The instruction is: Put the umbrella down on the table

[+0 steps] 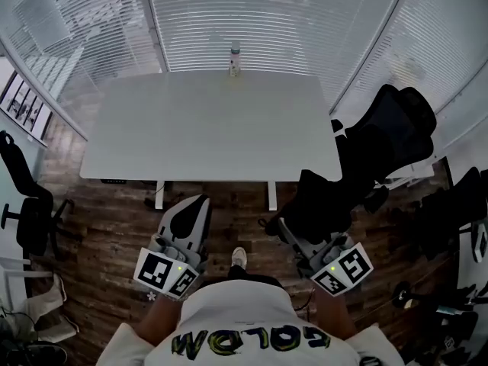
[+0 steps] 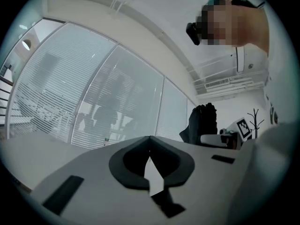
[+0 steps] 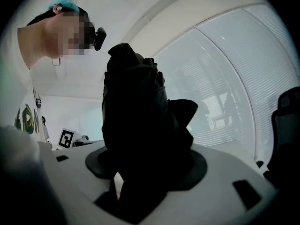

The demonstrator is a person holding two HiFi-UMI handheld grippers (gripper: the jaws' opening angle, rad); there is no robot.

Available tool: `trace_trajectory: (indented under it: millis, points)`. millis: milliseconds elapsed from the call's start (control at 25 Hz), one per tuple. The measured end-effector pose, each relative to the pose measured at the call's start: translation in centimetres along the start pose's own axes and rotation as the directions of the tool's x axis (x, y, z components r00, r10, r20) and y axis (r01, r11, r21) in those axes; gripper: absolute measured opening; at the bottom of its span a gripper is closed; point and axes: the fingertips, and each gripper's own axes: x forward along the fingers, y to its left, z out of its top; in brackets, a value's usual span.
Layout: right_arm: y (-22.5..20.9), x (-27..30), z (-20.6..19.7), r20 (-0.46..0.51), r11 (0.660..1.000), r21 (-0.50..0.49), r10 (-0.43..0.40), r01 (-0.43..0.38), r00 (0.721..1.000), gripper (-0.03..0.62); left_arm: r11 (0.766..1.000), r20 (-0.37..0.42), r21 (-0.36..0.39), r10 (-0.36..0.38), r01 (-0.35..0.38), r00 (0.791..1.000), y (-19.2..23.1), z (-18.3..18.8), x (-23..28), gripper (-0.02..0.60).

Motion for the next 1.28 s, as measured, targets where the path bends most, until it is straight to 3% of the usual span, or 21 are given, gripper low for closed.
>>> trace_trajectory:
  millis: [680, 1040, 1280]
  points:
    - [-6.8, 3.9, 0.3, -0.018, 0.999, 0.028, 0.019, -0.018, 1.000, 0.268, 1.000, -0.032, -0.003, 0.008, -0.008, 0.999, 2.3, -1.2, 7.3, 0.011]
    - [-9.5, 9.2, 0.4, -0.021, 1.000, 0.018, 0.013, -0.012, 1.000, 0.268, 1.000, -0.014, -0.010, -0.010, 0.010, 1.000, 6.9, -0.7, 11.6, 0.011]
    - [-11.7, 15.0, 1.1, -0.024, 1.000, 0.005, 0.012, -0.012, 1.000, 0.268, 1.000, -0.011, -0.019, -0.008, 0.008, 1.000, 12.0, 0.2, 15.1, 0.011]
